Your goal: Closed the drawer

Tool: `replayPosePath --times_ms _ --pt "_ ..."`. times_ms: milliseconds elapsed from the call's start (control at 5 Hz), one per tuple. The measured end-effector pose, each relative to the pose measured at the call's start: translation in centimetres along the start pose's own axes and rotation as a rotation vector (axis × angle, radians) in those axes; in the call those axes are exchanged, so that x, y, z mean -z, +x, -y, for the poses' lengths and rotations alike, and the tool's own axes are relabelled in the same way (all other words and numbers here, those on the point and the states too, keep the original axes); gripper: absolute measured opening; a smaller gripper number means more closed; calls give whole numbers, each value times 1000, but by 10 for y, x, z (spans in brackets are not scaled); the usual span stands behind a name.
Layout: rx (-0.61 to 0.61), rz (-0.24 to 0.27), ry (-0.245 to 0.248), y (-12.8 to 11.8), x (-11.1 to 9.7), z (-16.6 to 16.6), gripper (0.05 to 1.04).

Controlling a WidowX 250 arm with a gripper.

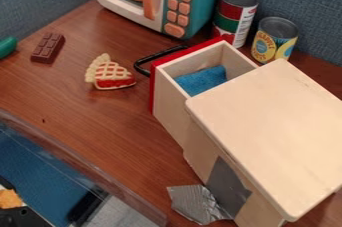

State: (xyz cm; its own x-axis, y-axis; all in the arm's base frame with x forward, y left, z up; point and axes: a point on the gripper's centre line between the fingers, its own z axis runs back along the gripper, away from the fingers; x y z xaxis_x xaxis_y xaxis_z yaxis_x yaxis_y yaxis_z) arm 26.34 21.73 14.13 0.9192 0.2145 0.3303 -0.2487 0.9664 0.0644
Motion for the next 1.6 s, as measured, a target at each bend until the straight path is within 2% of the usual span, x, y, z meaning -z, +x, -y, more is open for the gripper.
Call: replayPosePath --times_ms 200,400,600,800,1000,1200,1400,1600 --pt "15 -18 -25 -2 9 3 999" --pt "253 82 -105 5 20 -13 999" --pt "472 87 -189 7 33 -24 999" --pt "702 66 -269 9 39 -19 999" --pt "956 -60 -345 16 43 -5 999" --pt "1216 -120 -379 17 47 -4 999" --pt "1449 -162 -478 15 57 6 999" --pt "1701 -143 -538 21 62 31 999"
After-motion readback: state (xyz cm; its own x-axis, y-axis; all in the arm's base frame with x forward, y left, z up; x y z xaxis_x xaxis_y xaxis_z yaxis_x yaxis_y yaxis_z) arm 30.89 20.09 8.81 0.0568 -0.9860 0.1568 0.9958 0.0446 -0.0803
